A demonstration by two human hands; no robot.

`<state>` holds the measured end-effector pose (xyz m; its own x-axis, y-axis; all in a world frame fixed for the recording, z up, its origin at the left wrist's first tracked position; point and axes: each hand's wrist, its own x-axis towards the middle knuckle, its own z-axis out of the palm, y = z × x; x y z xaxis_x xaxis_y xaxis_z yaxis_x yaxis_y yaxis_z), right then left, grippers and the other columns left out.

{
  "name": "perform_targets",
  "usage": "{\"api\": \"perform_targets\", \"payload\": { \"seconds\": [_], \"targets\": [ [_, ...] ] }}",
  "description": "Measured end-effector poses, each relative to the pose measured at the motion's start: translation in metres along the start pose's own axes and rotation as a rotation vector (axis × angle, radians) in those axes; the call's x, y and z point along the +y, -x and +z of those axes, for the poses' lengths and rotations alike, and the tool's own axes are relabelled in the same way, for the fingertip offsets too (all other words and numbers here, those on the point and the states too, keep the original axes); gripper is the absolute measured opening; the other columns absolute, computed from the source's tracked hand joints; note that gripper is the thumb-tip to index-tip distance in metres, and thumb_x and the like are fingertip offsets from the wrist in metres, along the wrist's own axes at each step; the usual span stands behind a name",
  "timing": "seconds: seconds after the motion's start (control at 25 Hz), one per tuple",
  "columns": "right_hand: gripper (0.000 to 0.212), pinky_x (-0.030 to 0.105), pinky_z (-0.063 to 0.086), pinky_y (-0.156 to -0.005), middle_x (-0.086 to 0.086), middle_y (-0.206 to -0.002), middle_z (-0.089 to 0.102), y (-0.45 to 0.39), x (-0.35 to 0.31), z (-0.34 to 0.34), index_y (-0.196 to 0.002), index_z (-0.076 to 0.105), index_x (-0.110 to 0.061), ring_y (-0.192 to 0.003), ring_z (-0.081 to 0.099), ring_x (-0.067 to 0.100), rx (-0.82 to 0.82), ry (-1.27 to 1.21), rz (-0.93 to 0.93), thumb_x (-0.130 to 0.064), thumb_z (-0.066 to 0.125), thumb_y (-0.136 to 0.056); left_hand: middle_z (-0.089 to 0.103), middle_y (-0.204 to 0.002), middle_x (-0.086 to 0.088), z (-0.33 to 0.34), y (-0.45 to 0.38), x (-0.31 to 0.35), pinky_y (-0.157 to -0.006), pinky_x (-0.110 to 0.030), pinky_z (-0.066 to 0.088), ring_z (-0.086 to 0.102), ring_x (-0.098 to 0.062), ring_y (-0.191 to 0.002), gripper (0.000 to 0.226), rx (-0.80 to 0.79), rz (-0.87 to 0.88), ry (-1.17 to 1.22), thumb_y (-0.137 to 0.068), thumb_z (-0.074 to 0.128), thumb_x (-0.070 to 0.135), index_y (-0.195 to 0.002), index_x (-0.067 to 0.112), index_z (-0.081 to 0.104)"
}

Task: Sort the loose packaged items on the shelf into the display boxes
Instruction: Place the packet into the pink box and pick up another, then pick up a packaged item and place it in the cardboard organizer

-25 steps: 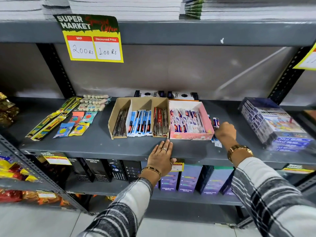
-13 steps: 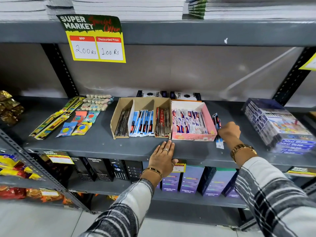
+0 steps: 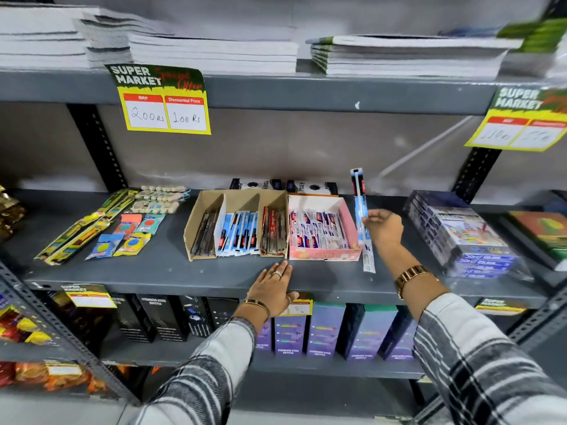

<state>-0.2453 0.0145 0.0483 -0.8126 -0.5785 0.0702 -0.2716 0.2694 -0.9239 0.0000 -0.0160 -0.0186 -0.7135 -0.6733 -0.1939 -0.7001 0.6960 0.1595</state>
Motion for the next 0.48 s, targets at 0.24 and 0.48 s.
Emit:
{"api": "perform_targets", "payload": {
  "seconds": [0.24, 0.48],
  "targets": [
    [0.02, 0.006, 0.049, -0.057, -0.007, -0.068, 0.059, 0.028, -0.024, 0.022, -0.081, 0.063, -0.014, -0.047, 0.059, -0.007, -0.166, -0.175, -0.051, 0.005, 0.06, -0.084, -0.003, -0.162, -0.006, 0.005, 0.012, -0.008, -0.122, -0.043, 0.002, -0.001, -0.022, -0.15, 0.066, 0.024, -0.052, -0.057, -0.102, 0.035, 0.035, -0.15, 0.009, -0.002],
    [0.028, 0.014, 0.057, -0.074, 0.003, -0.054, 0.061, 0.046, -0.043, 0.046, -0.068, 0.059, -0.001, -0.046, 0.057, 0.001, -0.256, -0.295, -0.011, 0.017, 0.05, -0.087, 0.002, -0.162, -0.006, 0.002, 0.018, -0.029, -0.122, -0.044, 0.004, 0.002, -0.022, -0.15, 0.063, 0.046, -0.145, -0.071, -0.103, 0.03, 0.036, -0.15, 0.008, 0.001]
  ]
}}
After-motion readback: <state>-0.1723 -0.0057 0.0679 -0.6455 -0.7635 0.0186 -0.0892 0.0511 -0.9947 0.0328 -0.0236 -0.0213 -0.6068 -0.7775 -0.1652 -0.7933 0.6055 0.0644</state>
